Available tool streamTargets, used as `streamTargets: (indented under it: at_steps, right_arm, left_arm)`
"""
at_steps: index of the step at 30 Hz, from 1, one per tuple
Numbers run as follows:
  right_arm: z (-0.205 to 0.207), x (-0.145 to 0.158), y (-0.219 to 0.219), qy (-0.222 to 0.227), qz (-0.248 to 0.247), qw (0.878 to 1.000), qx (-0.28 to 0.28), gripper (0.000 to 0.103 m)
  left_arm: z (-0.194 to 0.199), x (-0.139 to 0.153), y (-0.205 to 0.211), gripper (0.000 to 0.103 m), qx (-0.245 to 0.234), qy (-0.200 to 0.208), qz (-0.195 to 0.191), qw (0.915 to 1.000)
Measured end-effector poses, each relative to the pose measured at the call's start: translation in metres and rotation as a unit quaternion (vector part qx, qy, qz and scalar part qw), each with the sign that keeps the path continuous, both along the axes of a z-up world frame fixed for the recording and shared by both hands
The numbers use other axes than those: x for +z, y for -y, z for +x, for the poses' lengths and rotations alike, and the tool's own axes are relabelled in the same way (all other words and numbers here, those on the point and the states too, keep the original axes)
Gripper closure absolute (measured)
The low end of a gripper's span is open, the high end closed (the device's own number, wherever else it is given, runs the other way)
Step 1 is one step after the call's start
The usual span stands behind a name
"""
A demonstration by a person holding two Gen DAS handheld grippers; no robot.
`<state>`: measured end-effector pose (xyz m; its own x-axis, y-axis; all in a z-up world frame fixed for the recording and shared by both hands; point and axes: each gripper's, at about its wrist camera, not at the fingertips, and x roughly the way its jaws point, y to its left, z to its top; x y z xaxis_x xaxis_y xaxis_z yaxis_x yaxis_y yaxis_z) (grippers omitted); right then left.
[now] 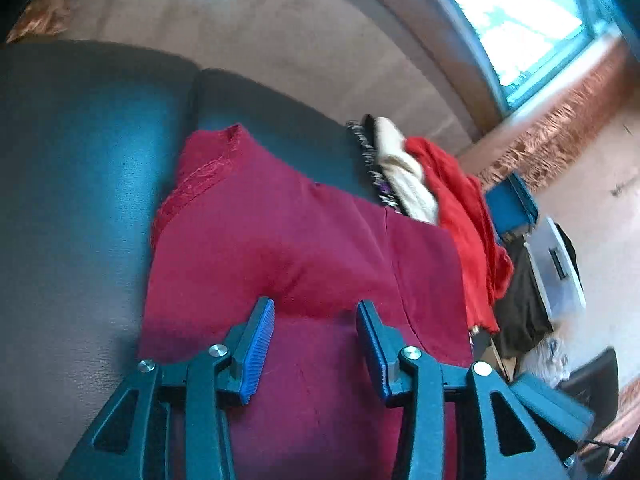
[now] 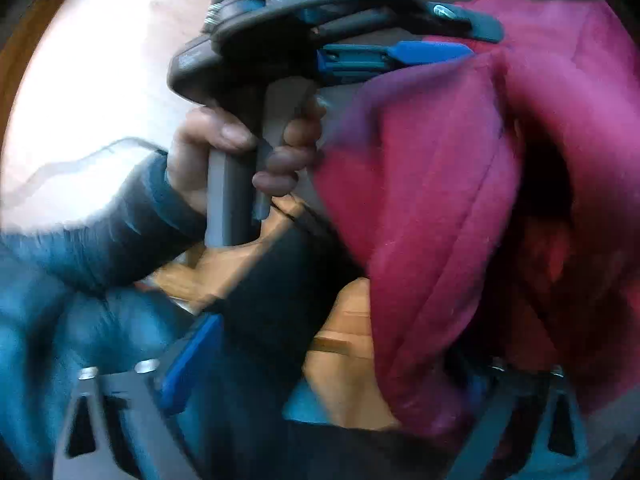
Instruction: Fold clothes
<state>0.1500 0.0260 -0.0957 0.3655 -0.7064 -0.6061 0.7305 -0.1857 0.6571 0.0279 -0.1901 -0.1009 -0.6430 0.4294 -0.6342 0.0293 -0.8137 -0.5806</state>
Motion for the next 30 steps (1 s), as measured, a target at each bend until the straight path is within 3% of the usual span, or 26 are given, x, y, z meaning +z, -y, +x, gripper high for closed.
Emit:
streamTargets:
  at_steps: [2,7,8,12,15,18,21,27,30]
  right_arm:
    - [0.000,0.004,-0.010,-0.004,-0.018,0.999,-0.026,0.011]
    - [-0.001,0.042,-0.026,-0.015,-0.052,0.994,-0.092,0.010]
    - [-0.001,0.050,-0.030,-0.019,-0.060,0.992,-0.107,0.003]
    - [-0.015,0.081,-0.066,-0.049,-0.106,0.971,-0.209,0.000]
    - [-0.042,0.079,-0.078,-0.037,-0.093,0.948,-0.302,0.000]
    - [-0.081,0.069,-0.079,-0.018,-0.081,0.936,-0.343,0.000]
    - [-0.105,0.064,-0.072,-0.009,-0.069,0.928,-0.365,0.000]
    - [-0.126,0.021,-0.025,0.057,-0.029,0.931,-0.360,0.000]
    - [-0.120,0.027,-0.012,0.004,-0.008,0.937,-0.349,0.000]
  left_arm:
    - [0.002,0.000,-0.005,0.064,0.002,-0.006,-0.008,0.9999]
    - [0.011,0.000,0.013,0.064,0.016,-0.005,0.055,0.9984]
    - [0.014,0.000,0.016,0.064,0.019,-0.009,0.061,0.9979]
    - [0.026,-0.002,0.019,0.064,0.031,-0.024,0.062,0.9973]
    - [0.026,-0.001,0.015,0.062,0.033,-0.026,0.054,0.9977]
    - [0.030,0.002,0.014,0.059,0.031,-0.031,0.046,0.9980]
    - [0.033,0.002,0.013,0.059,0.029,-0.036,0.041,0.9981]
    - [0.037,-0.003,0.020,0.059,0.025,-0.046,0.053,0.9972]
    - [0.038,-0.005,0.023,0.060,0.024,-0.049,0.064,0.9965]
